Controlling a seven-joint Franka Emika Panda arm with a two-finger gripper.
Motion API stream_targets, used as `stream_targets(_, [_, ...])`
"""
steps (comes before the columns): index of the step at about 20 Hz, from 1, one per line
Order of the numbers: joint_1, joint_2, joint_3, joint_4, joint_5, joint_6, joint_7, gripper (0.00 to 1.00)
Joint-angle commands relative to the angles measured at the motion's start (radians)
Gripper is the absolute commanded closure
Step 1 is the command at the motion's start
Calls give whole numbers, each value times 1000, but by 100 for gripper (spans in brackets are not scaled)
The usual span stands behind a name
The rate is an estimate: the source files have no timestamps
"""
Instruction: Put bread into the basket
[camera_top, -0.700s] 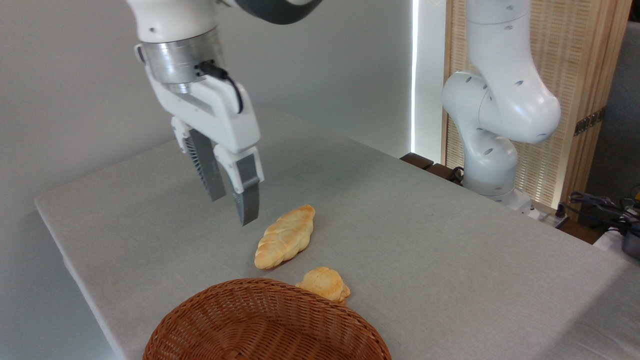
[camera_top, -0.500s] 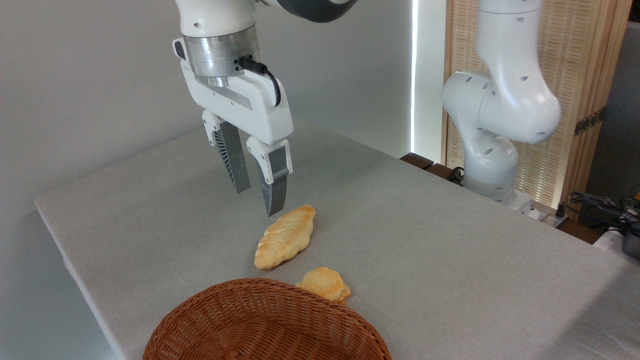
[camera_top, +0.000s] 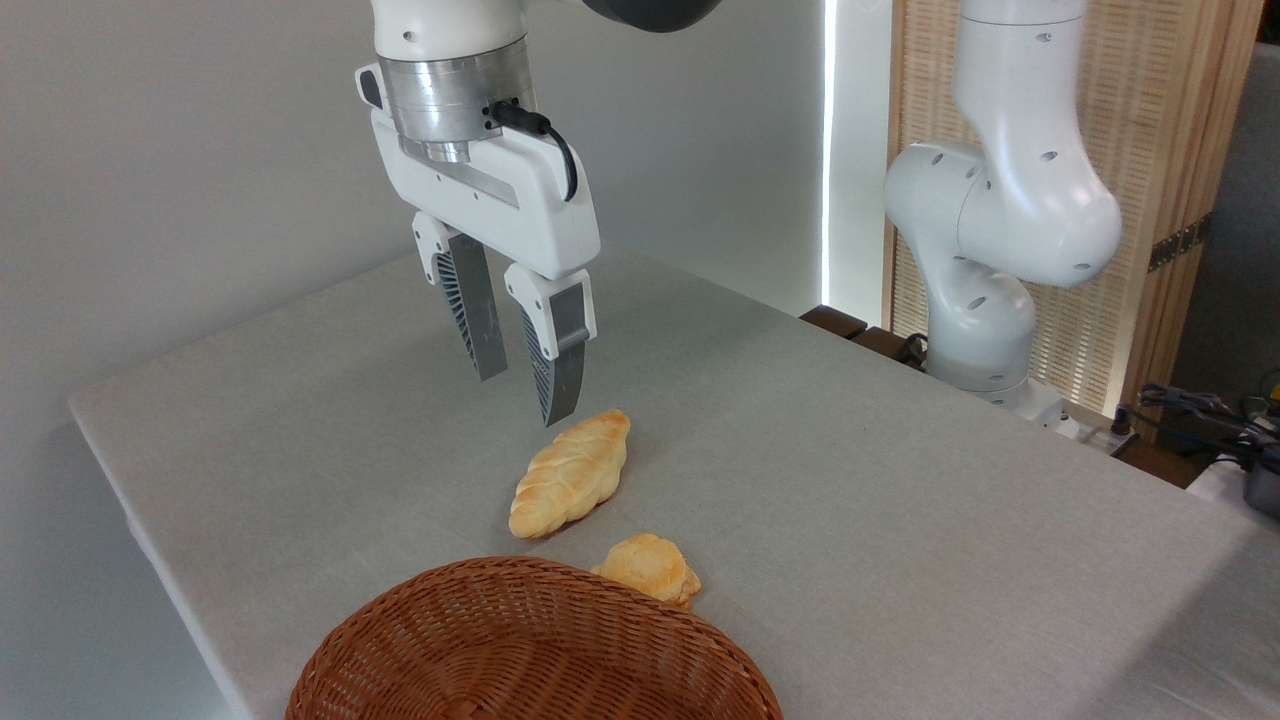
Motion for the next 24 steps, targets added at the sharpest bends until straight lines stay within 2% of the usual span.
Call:
stream_targets(1, [-1, -14, 4, -11, 0, 22, -6, 0])
stream_targets(24, [-1, 1, 5, -5, 1, 37, -6, 0])
